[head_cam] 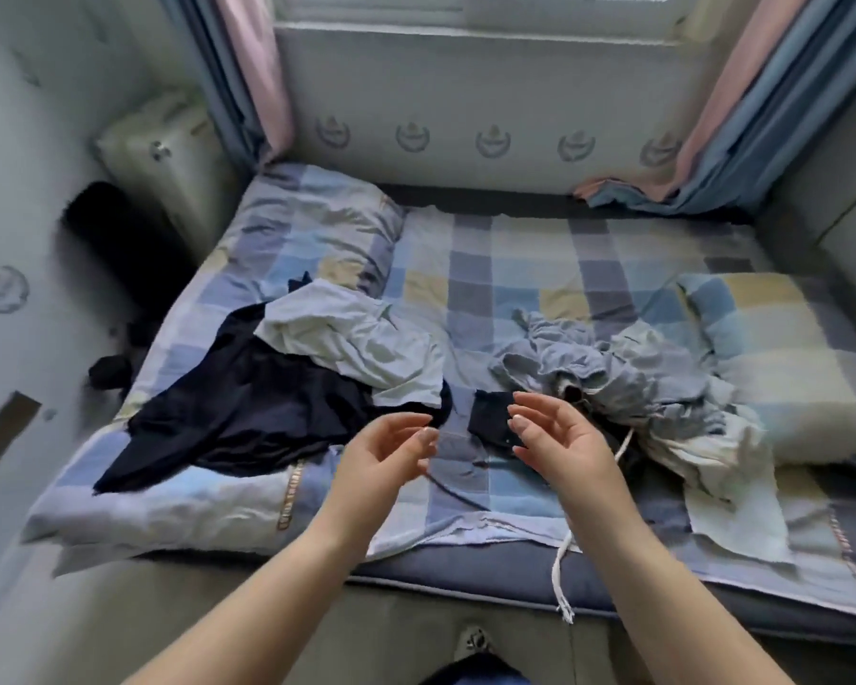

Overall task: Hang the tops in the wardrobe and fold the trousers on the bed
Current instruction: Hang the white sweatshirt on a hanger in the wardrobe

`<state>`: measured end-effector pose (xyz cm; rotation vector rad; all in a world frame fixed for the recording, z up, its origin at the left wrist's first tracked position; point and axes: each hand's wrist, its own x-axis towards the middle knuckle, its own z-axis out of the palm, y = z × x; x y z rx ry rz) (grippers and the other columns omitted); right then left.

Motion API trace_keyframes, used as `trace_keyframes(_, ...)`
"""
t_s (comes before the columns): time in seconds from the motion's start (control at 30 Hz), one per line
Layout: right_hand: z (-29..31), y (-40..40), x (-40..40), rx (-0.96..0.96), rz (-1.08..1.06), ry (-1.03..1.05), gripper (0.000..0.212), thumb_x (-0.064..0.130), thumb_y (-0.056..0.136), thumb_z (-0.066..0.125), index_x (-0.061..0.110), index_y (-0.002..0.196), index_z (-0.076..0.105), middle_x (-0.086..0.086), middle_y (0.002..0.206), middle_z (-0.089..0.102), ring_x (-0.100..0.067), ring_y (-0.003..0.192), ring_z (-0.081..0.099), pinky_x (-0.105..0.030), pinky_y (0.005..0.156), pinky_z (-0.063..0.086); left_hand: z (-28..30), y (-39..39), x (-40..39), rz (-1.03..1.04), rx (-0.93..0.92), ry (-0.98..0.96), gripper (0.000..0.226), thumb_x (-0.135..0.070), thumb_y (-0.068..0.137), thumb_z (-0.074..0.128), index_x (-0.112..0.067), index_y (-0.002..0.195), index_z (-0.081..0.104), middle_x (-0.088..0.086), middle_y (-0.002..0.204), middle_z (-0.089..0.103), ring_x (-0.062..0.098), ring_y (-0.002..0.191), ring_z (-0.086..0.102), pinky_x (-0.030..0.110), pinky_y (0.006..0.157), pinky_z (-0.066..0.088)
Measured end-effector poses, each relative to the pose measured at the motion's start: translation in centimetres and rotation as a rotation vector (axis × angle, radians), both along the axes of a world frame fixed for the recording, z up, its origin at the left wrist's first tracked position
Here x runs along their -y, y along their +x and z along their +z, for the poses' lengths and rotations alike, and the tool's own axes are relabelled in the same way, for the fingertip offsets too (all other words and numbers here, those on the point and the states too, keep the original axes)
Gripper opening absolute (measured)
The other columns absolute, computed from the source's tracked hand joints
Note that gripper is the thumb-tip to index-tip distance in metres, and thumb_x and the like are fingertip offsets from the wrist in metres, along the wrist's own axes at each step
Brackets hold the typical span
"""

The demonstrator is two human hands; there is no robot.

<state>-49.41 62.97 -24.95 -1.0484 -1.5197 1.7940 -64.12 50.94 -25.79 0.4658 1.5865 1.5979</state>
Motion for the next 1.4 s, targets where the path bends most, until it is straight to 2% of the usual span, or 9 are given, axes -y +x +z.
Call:
trace_keyframes(0.27,-7.2,-8.9,-6.7,0.227,0.204,-0.083,0.015,0.018,0.088,0.065,0.03,0.096,0.066,0.005,0.099,0.069,-0.007,0.089,0.064,-0.028,0.073,0.052,-6.9,-8.5,-1.4,0.288,0.116,-0.256,0.008,-0.011,0.092,0.06,-0.015,0.096,0.066,0.004,0.091,0.072,0.014,0.082,0.068,0.025,0.068,0.05)
trace_keyframes(0.6,-20.1,-21.6,-17.1,0.505,0.192,-0.016,0.012,0.023,0.087,0.065,0.027,0.098,0.062,0.007,0.095,0.067,-0.003,0.086,0.061,-0.022,0.073,0.046,-18.0,-25.0,-10.1,0.073,-0.001,-0.471,0.008,-0.016,0.093,0.06,-0.02,0.095,0.065,0.0,0.098,0.071,0.013,0.092,0.066,0.027,0.077,0.05)
trace_keyframes(0.73,-27.8,-26.5,-20.4,0.651,0.224,0.088,0.017,0.027,0.086,0.065,0.028,0.102,0.059,0.006,0.101,0.066,-0.009,0.093,0.061,-0.028,0.083,0.047,-24.2,-34.8,-14.4,-0.003,-0.206,-0.531,0.01,-0.019,0.092,0.06,-0.018,0.1,0.066,-0.002,0.096,0.07,0.011,0.093,0.066,0.023,0.073,0.048)
trace_keyframes(0.87,-34.9,-30.8,-21.8,0.767,0.294,0.144,0.024,0.03,0.086,0.064,0.025,0.109,0.06,0.003,0.11,0.064,-0.011,0.1,0.06,-0.029,0.082,0.049,-29.9,-41.8,-18.6,-0.263,-0.534,-0.656,0.019,-0.027,0.09,0.062,-0.019,0.106,0.066,-0.012,0.094,0.066,-0.001,0.086,0.06,0.014,0.068,0.045)
trace_keyframes(1.0,-41.0,-35.7,-23.0,0.864,0.431,0.242,0.039,0.038,0.088,0.06,0.024,0.125,0.056,0.008,0.125,0.059,-0.01,0.114,0.054,-0.024,0.083,0.043,-35.6,-45.5,-23.4,-0.454,-0.803,-0.675,0.035,-0.034,0.09,0.062,-0.02,0.122,0.061,-0.004,0.122,0.061,0.013,0.112,0.057,0.024,0.088,0.043)
trace_keyframes(1.13,-45.5,-41.0,-24.4,0.815,0.419,0.365,0.046,0.036,0.092,0.054,0.024,0.136,0.047,0.007,0.14,0.049,-0.014,0.125,0.048,-0.022,0.087,0.035,-41.8,-47.6,-26.6,-0.586,-1.221,-0.671,0.052,-0.03,0.094,0.054,-0.019,0.143,0.041,0.002,0.153,0.032,0.02,0.142,0.027,0.036,0.112,0.03)
trace_keyframes(1.23,-47.5,-44.5,-24.5,0.719,0.443,0.398,0.049,0.033,0.093,0.053,0.021,0.14,0.044,0.005,0.145,0.044,-0.015,0.132,0.041,-0.023,0.098,0.032,-45.0,-48.3,-27.7,-0.614,-1.297,-0.712,0.064,-0.026,0.096,0.05,-0.025,0.151,0.017,0.008,0.161,0.005,0.024,0.147,0.011,0.039,0.115,0.025)
trace_keyframes(1.33,-49.5,-47.1,-24.7,0.664,0.494,0.417,0.054,0.033,0.092,0.053,0.017,0.141,0.04,0.002,0.147,0.041,-0.016,0.133,0.039,-0.023,0.099,0.03,-47.1,-49.4,-27.9,-0.552,-1.329,-0.814,0.071,-0.02,0.094,0.049,-0.029,0.152,0.009,0.012,0.161,-0.003,0.034,0.138,0.032,0.042,0.103,0.039)
trace_keyframes(1.4,-50.5,-48.2,-24.8,0.664,0.509,0.391,0.065,0.037,0.091,0.055,0.019,0.148,0.029,0.004,0.152,0.034,-0.015,0.137,0.035,-0.024,0.105,0.028,-48.0,-50.1,-27.8,-0.525,-1.34,-0.862,0.073,-0.017,0.093,0.048,-0.029,0.151,0.006,0.015,0.159,0.005,0.036,0.136,0.035,0.045,0.102,0.04)
